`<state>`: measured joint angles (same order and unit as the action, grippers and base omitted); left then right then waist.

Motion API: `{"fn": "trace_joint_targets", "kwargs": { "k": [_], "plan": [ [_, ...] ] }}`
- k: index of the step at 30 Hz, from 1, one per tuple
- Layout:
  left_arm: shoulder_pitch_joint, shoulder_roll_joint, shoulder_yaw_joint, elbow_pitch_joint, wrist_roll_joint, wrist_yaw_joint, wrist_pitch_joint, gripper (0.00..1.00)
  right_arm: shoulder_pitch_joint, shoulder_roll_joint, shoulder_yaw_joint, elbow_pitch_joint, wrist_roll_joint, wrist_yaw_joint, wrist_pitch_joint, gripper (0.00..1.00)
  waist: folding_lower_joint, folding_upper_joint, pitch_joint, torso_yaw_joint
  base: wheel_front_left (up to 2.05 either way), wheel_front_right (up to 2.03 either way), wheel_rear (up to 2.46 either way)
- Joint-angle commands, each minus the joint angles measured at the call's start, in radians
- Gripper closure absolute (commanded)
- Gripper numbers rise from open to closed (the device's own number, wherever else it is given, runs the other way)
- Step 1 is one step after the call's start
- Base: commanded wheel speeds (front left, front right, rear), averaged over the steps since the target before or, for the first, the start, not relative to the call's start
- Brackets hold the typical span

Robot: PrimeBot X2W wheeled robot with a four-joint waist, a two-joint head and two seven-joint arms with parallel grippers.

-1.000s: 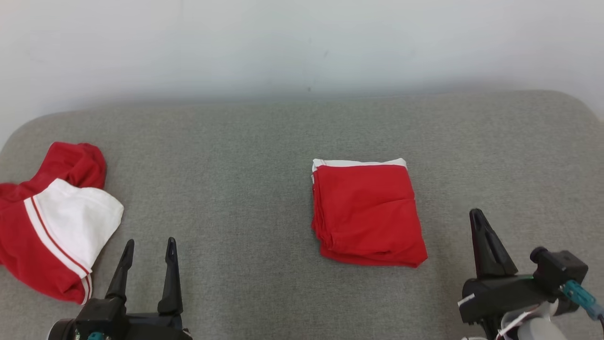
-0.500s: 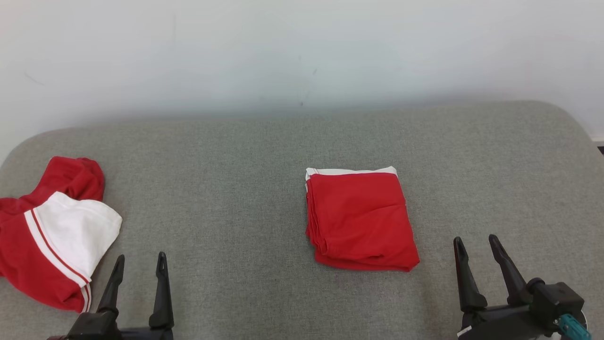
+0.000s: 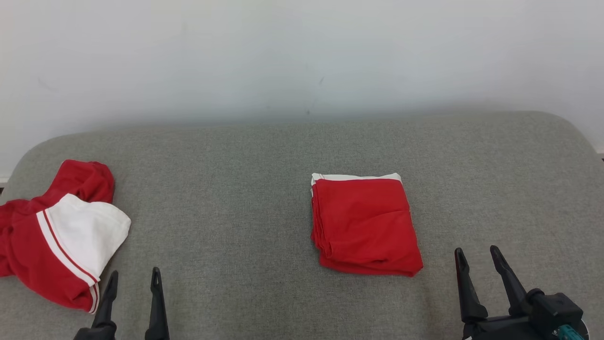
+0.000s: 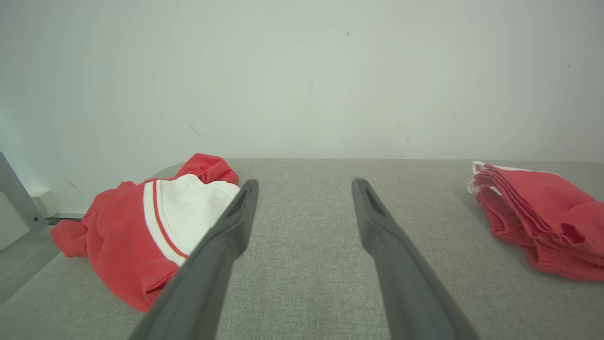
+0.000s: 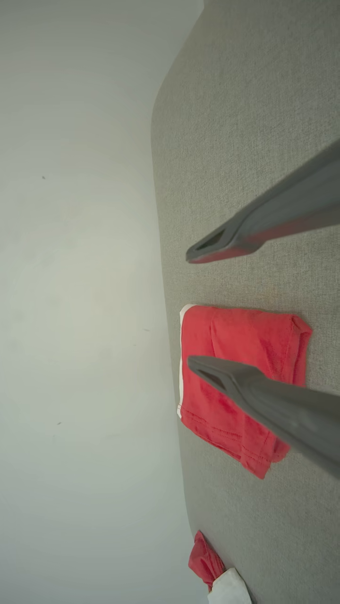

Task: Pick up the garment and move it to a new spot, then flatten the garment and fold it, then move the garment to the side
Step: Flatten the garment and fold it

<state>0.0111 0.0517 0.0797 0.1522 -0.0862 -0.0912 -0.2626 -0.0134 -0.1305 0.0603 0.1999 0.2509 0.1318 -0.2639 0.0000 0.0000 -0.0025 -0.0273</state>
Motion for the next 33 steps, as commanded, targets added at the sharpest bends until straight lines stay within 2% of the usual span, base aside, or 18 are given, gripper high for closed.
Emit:
{"fn": "trace_joint_targets", "kwargs": {
  "k": [1, 33],
  "plan": [
    [0.017, 0.0, -0.003, -0.007, 0.012, 0.008, -0.003, 0.0, 0.013, 0.004, -0.001, -0.002, -0.008, -0.002, 0.0, 0.0, 0.0, 0.0, -0.002, 0.002, 0.0, 0.0, 0.0],
    [0.032, 0.009, -0.012, -0.012, 0.022, 0.006, -0.003, 0.0, 0.011, 0.002, -0.003, 0.038, -0.001, -0.002, 0.0, 0.0, 0.0, 0.0, -0.01, 0.003, 0.0, 0.0, 0.0]
  ]
}}
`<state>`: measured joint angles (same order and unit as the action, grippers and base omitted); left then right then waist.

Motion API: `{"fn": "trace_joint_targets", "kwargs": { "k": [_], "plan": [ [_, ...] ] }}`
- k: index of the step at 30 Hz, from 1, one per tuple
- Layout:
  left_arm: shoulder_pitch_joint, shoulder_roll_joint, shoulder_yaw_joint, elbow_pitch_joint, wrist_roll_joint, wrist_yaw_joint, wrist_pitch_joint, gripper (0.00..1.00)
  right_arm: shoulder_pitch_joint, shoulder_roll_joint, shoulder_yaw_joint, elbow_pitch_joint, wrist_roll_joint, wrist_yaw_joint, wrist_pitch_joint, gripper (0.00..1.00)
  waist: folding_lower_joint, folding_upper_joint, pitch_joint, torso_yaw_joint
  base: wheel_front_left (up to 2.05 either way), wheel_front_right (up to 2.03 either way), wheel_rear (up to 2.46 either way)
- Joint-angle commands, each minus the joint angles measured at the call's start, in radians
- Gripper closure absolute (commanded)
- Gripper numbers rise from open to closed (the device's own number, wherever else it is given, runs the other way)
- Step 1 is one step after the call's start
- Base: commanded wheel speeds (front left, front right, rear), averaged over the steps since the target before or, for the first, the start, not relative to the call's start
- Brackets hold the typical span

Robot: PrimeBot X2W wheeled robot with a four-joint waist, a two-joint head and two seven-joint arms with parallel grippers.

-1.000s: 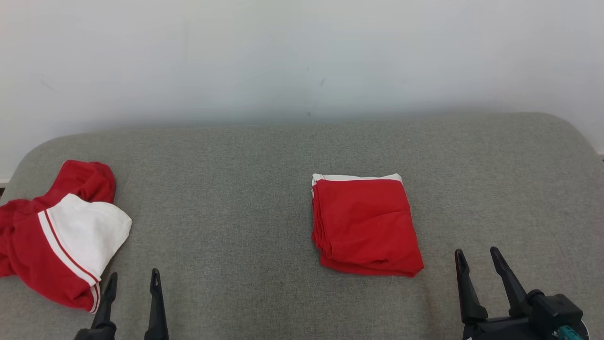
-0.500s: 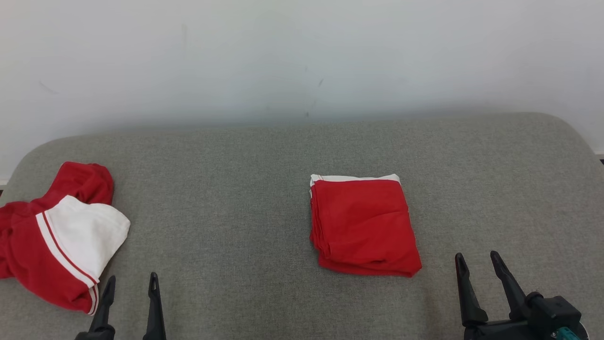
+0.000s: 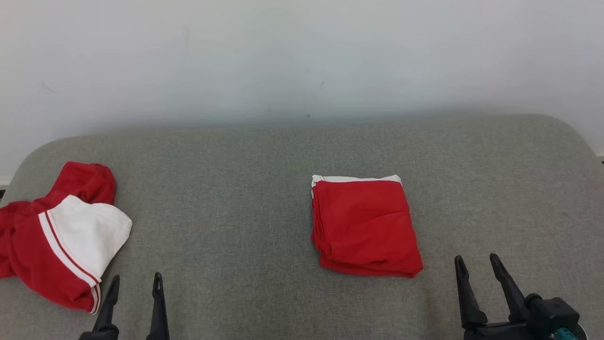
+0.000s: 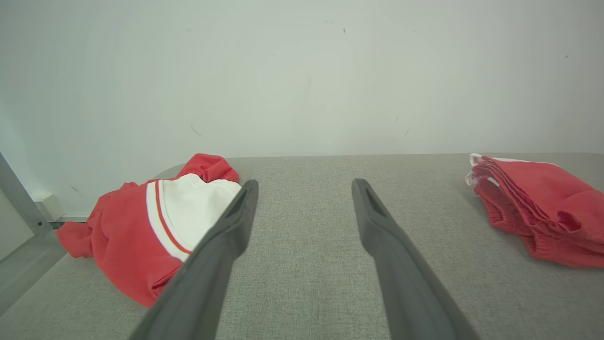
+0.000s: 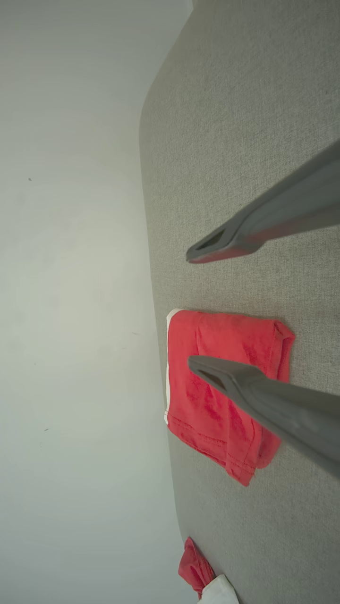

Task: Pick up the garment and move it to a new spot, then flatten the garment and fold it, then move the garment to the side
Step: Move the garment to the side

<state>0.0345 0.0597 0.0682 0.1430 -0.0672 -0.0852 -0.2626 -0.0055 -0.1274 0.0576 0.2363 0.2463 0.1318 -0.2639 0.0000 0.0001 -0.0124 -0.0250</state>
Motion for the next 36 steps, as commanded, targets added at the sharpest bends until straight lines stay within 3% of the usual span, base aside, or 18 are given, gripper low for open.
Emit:
{"fn": "trace_joint_targets", "kwargs": {
  "k": [1, 17, 26, 36],
  "plan": [
    [0.008, 0.001, -0.001, -0.002, 0.003, 0.0, -0.003, 0.0, 0.003, -0.002, 0.0, 0.002, 0.004, -0.002, 0.0, 0.0, 0.0, -0.0001, 0.0, 0.001, 0.0, 0.0, 0.0],
    [0.017, -0.001, -0.007, -0.013, -0.006, 0.009, -0.003, 0.0, -0.062, -0.014, 0.031, 0.032, 0.004, -0.002, 0.0, 0.0, 0.0, -0.0001, 0.009, 0.001, 0.0, 0.0, 0.0],
    [-0.02, -0.004, -0.026, -0.017, -0.018, 0.014, -0.003, 0.0, -0.279, -0.083, 0.078, 0.113, 0.015, -0.002, 0.039, 0.0, 0.0, -0.0001, 0.056, 0.018, 0.0, 0.0, 0.0],
    [-0.065, -0.006, -0.045, -0.013, -0.019, 0.015, -0.003, 0.0, -0.52, -0.124, 0.129, 0.316, 0.051, -0.002, 0.12, 0.0, 0.0, -0.0001, 0.118, 0.052, 0.0, 0.0, 0.0]
  ]
}}
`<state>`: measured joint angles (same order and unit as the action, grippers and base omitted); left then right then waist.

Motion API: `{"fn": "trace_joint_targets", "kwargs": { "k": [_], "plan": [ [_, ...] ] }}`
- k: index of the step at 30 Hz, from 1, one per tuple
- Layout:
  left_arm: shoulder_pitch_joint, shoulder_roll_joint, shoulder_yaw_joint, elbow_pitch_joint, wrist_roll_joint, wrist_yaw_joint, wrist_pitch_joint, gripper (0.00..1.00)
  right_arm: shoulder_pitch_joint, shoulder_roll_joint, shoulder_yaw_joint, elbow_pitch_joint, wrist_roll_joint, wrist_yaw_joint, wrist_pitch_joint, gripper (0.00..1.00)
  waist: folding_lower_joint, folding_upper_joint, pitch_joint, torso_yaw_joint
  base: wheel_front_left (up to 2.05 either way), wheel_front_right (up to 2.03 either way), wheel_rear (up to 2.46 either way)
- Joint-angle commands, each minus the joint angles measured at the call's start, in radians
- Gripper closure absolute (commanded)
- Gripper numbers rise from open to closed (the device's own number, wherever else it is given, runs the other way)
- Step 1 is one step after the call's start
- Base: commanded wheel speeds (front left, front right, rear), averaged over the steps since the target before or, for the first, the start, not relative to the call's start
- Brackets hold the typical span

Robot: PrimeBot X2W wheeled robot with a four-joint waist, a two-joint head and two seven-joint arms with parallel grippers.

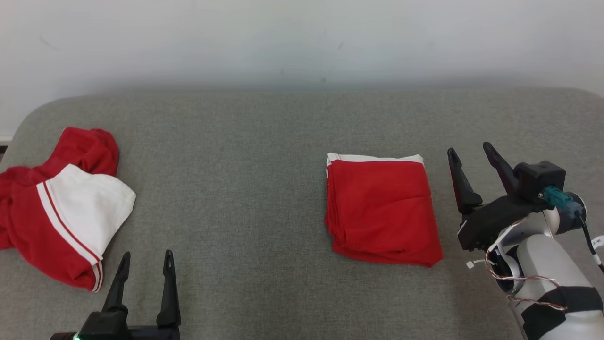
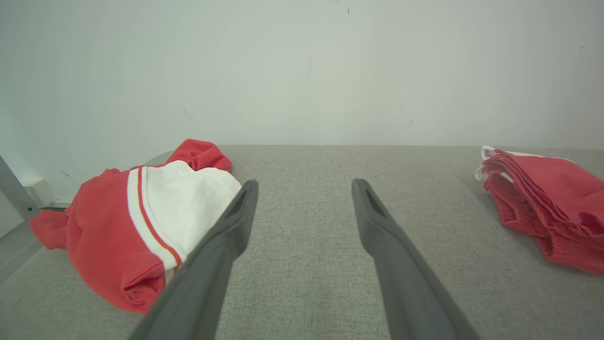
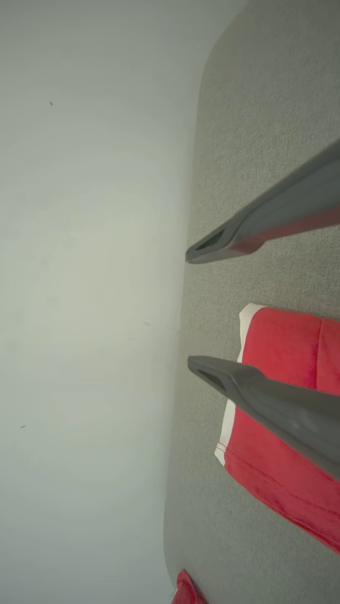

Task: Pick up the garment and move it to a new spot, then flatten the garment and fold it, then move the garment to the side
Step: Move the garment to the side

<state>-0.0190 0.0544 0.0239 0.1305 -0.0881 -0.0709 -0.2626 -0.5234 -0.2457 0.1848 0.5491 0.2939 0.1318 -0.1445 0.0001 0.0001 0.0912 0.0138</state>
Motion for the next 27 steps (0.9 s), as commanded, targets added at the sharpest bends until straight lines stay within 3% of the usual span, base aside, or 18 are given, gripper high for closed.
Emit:
{"fn": "trace_joint_targets", "kwargs": {
  "k": [1, 11, 27],
  "plan": [
    [-0.016, -0.001, -0.002, 0.0, 0.002, 0.0, -0.003, 0.0, -0.02, -0.004, 0.006, 0.028, 0.011, -0.002, 0.007, 0.0, -0.0001, -0.0001, 0.022, 0.018, 0.0, 0.0, 0.0],
    [-0.055, -0.002, -0.008, 0.004, 0.001, -0.003, -0.003, 0.0, -0.12, 0.012, 0.046, 0.258, 0.063, -0.002, 0.07, 0.0, -0.0001, -0.0001, 0.083, 0.054, 0.0, 0.0, 0.0],
    [-0.082, -0.003, -0.015, 0.022, 0.007, -0.007, -0.003, 0.0, -0.123, 0.05, 0.14, 0.454, 0.172, -0.002, 0.114, 0.0, -0.0001, -0.0001, 0.091, 0.06, 0.0, 0.0, 0.0]
  ]
}}
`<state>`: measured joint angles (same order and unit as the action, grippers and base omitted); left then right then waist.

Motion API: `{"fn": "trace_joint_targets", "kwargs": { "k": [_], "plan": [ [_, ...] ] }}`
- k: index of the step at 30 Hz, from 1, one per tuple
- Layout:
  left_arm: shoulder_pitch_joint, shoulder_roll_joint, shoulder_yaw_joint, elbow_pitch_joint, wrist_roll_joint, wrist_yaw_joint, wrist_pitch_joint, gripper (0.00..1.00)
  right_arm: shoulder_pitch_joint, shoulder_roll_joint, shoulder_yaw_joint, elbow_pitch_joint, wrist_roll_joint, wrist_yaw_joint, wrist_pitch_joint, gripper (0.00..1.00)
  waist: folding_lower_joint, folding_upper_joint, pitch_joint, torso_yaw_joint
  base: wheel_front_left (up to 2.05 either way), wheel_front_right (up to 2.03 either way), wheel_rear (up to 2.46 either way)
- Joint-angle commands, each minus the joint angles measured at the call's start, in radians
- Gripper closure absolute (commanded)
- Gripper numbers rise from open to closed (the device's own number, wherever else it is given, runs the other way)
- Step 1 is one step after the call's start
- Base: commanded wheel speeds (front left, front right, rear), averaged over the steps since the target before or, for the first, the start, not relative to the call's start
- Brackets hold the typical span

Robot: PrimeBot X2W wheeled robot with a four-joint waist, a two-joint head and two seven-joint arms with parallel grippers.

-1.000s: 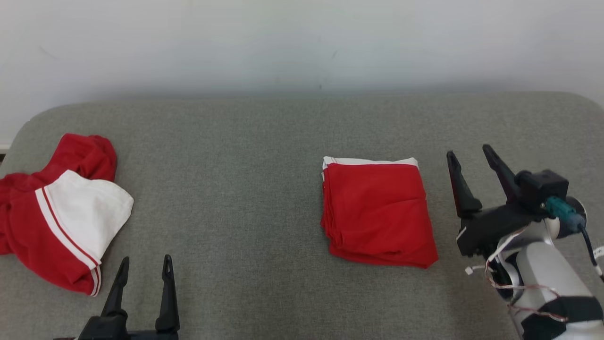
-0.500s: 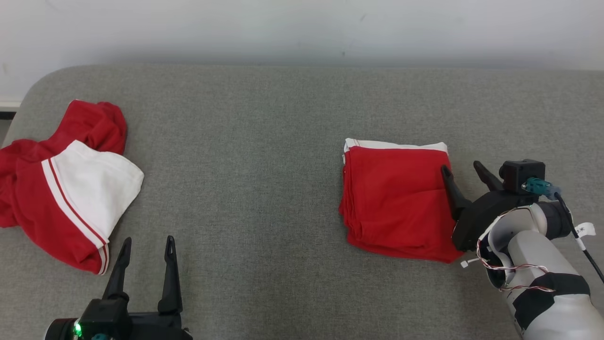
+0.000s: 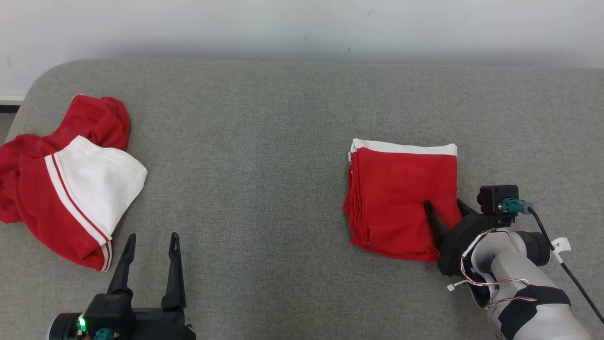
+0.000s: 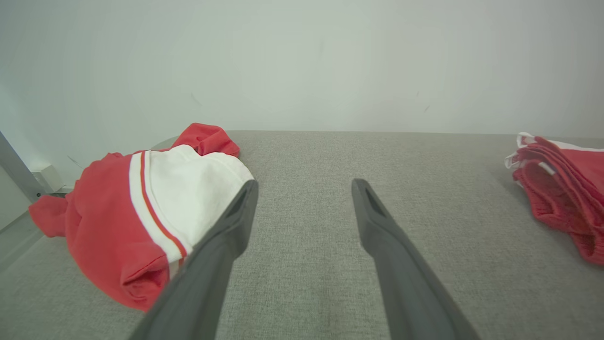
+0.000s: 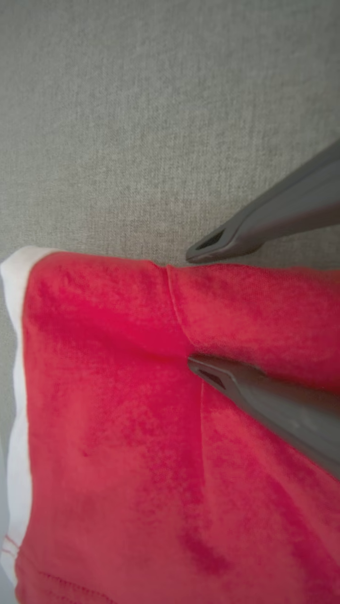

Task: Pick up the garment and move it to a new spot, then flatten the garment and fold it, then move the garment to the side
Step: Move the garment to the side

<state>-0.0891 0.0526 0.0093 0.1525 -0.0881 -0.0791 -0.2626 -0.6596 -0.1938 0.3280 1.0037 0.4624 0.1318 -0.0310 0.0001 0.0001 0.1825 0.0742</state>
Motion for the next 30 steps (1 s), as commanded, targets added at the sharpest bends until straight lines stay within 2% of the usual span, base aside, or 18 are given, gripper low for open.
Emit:
{"fn": "trace_joint_targets", "kwargs": {
  "k": [1, 3, 4, 5, 6, 19, 25, 30],
  "plan": [
    [-0.013, -0.001, -0.001, 0.001, 0.008, 0.0, -0.003, 0.0, 0.014, 0.002, 0.006, 0.01, 0.007, -0.002, 0.009, 0.0, -0.0001, -0.0001, 0.001, 0.0, 0.0, 0.0, 0.0],
    [-0.015, -0.001, -0.001, 0.001, 0.009, -0.002, -0.003, 0.0, 0.013, 0.011, 0.016, 0.026, 0.023, -0.002, 0.015, 0.0, -0.0001, -0.0001, 0.004, -0.001, 0.0, 0.0, 0.0],
    [-0.016, -0.001, -0.002, 0.001, 0.01, -0.003, -0.003, 0.0, 0.01, 0.011, 0.025, 0.036, 0.025, -0.002, 0.02, 0.31, -0.0001, -0.0001, 0.006, -0.001, 0.0, 0.0, 0.0],
    [-0.019, -0.001, -0.003, 0.001, 0.011, -0.005, -0.003, 0.0, 0.005, 0.007, 0.032, 0.04, 0.027, -0.002, 0.015, 0.51, -0.0001, -0.0001, 0.009, 0.0, 0.0, 0.0, 0.0],
    [-0.022, -0.001, -0.004, 0.002, 0.012, -0.005, -0.003, 0.0, -0.004, 0.004, 0.042, 0.049, 0.036, -0.002, 0.003, 1.0, -0.0001, -0.0001, 0.013, 0.001, 0.0, 0.0, 0.0],
    [-0.046, 0.005, 0.005, 0.001, 0.007, -0.017, -0.003, 0.0, -0.154, -0.074, 0.133, 0.054, 0.054, -0.003, -0.041, 1.0, -0.0001, -0.0001, 0.05, -0.028, 0.0, 0.0, 0.0],
    [-0.088, 0.012, 0.004, -0.047, 0.007, -0.025, -0.003, 0.0, -0.254, -0.156, 0.197, 0.034, 0.045, -0.003, -0.026, 1.0, -0.0001, -0.0001, 0.143, -0.063, 0.0, 0.0, 0.0],
    [-0.132, 0.015, 0.002, -0.106, 0.017, -0.031, -0.003, 0.0, -0.336, -0.25, 0.247, 0.02, 0.041, -0.003, -0.014, 1.0, -0.0001, -0.0001, 0.242, -0.105, 0.0, 0.0, 0.0]
  ]
}}
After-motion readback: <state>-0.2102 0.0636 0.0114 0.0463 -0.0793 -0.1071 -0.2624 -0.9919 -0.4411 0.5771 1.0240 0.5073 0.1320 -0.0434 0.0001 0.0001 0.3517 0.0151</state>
